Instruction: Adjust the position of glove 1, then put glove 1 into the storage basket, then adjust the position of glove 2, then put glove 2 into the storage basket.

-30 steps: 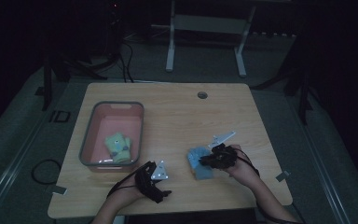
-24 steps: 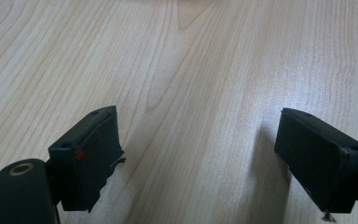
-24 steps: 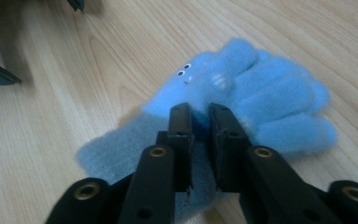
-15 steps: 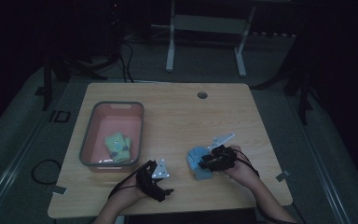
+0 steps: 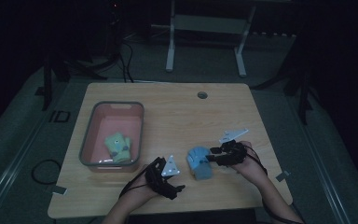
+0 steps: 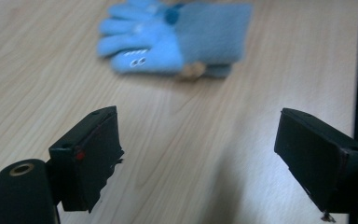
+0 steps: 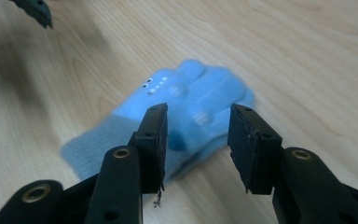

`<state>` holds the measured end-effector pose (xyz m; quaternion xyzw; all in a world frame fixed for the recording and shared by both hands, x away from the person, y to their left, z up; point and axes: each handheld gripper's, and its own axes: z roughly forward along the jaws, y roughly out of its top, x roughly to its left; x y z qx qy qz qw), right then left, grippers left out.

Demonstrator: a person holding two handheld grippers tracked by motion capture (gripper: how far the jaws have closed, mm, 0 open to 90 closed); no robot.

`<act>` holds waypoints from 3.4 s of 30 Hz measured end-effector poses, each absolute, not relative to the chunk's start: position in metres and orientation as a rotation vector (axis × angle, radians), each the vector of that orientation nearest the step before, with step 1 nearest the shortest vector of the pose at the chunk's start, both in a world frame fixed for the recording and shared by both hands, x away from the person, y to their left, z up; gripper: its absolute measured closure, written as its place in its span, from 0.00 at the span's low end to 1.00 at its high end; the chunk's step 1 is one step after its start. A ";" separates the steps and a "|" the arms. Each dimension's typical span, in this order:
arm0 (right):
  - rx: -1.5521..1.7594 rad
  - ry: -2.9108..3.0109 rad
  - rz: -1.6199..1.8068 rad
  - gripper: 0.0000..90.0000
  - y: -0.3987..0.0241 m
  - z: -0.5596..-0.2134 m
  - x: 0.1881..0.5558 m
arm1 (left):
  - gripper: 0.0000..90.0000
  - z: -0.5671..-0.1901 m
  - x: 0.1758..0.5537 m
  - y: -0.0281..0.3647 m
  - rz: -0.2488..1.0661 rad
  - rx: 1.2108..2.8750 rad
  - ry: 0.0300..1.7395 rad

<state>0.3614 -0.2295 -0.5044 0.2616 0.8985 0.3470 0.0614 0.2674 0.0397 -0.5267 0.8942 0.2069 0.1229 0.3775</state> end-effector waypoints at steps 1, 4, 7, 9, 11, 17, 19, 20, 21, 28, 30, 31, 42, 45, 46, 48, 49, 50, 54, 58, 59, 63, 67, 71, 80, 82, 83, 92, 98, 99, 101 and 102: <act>0.779 2.721 1.052 0.64 -0.230 -0.503 0.363 | 0.16 -0.525 0.269 0.033 0.318 2.292 0.507; 0.752 2.724 1.095 0.59 -0.230 -0.500 0.377 | 0.17 -0.524 0.270 0.017 0.340 2.298 0.441; 0.729 2.722 1.094 0.56 -0.226 -0.502 0.383 | 0.18 -0.523 0.274 0.001 0.340 2.302 0.392; 0.742 2.732 1.096 0.55 -0.223 -0.504 0.388 | 0.19 -0.524 0.277 -0.009 0.344 2.302 0.352; 0.755 2.738 1.106 0.54 -0.221 -0.508 0.393 | 0.21 -0.529 0.282 -0.022 0.334 2.297 0.301; 0.797 2.769 1.071 0.53 -0.217 -0.523 0.402 | 0.27 -0.539 0.289 -0.036 0.336 2.318 0.257; 0.802 2.779 1.050 0.51 -0.216 -0.530 0.404 | 0.28 -0.543 0.292 -0.040 0.341 2.339 0.249; 0.801 2.784 1.043 0.51 -0.216 -0.532 0.405 | 0.28 -0.545 0.293 -0.042 0.335 2.357 0.237; 0.805 2.793 1.039 0.50 -0.216 -0.535 0.405 | 0.31 -0.547 0.295 -0.043 0.332 2.373 0.231; 0.791 2.794 1.020 0.46 -0.214 -0.547 0.402 | 0.38 -0.554 0.298 -0.046 0.360 2.392 0.229; 0.779 2.797 1.013 0.48 -0.213 -0.547 0.401 | 0.39 -0.555 0.298 -0.047 0.375 2.393 0.228; 0.767 2.803 1.012 0.55 -0.211 -0.547 0.400 | 0.44 -0.555 0.299 -0.047 0.377 2.392 0.233; 0.769 2.854 1.047 0.91 -0.207 -0.542 0.394 | 0.82 -0.545 0.303 -0.038 0.362 2.401 0.257; 0.776 2.851 1.091 0.92 -0.207 -0.536 0.394 | 0.83 -0.541 0.303 -0.036 0.363 2.409 0.251; 0.773 2.848 1.103 0.92 -0.207 -0.533 0.393 | 0.84 -0.539 0.303 -0.035 0.355 2.407 0.256; 0.767 2.848 1.106 0.92 -0.206 -0.531 0.393 | 0.84 -0.536 0.302 -0.034 0.366 2.409 0.254; 0.764 2.841 1.119 0.92 -0.205 -0.527 0.393 | 0.84 -0.530 0.302 -0.031 0.381 2.409 0.250; 0.765 2.830 1.149 0.92 -0.203 -0.520 0.392 | 0.84 -0.527 0.302 -0.030 0.391 2.409 0.251; 0.756 2.813 1.193 0.92 -0.200 -0.506 0.393 | 0.84 -0.514 0.302 -0.025 0.405 2.410 0.250; 0.739 2.801 1.201 0.92 -0.194 -0.495 0.393 | 0.84 -0.502 0.302 -0.019 0.414 2.415 0.248; 0.729 2.797 1.199 0.92 -0.192 -0.492 0.392 | 0.84 -0.499 0.302 -0.017 0.416 2.420 0.245; 0.726 2.788 1.216 0.92 -0.185 -0.484 0.393 | 0.84 -0.492 0.302 -0.010 0.430 2.422 0.248; 0.714 2.787 1.230 0.92 -0.180 -0.479 0.394 | 0.84 -0.490 0.303 -0.005 0.447 2.421 0.255; 0.717 2.786 1.231 0.92 -0.174 -0.475 0.396 | 0.85 -0.486 0.303 0.000 0.454 2.424 0.253; 0.699 2.776 1.242 0.92 -0.164 -0.467 0.397 | 0.85 -0.476 0.302 0.010 0.460 2.431 0.259; 0.692 2.778 1.241 0.92 -0.160 -0.465 0.397 | 0.85 -0.473 0.302 0.013 0.467 2.432 0.260; 0.691 2.784 1.244 0.92 -0.158 -0.464 0.398 | 0.85 -0.473 0.302 0.015 0.470 2.433 0.262; 0.659 2.792 1.266 0.92 -0.134 -0.455 0.402 | 0.85 -0.462 0.302 0.038 0.491 2.435 0.296; 0.616 2.798 1.284 0.92 -0.103 -0.446 0.407 | 0.85 -0.454 0.300 0.059 0.522 2.444 0.326; 0.613 2.797 1.291 0.92 -0.099 -0.444 0.407 | 0.85 -0.451 0.300 0.066 0.534 2.446 0.336; 0.605 2.799 1.308 0.92 -0.091 -0.441 0.409 | 0.85 -0.447 0.300 0.074 0.531 2.442 0.353; 0.605 2.799 1.308 0.92 -0.091 -0.441 0.409 | 0.85 -0.447 0.300 0.074 0.531 2.442 0.353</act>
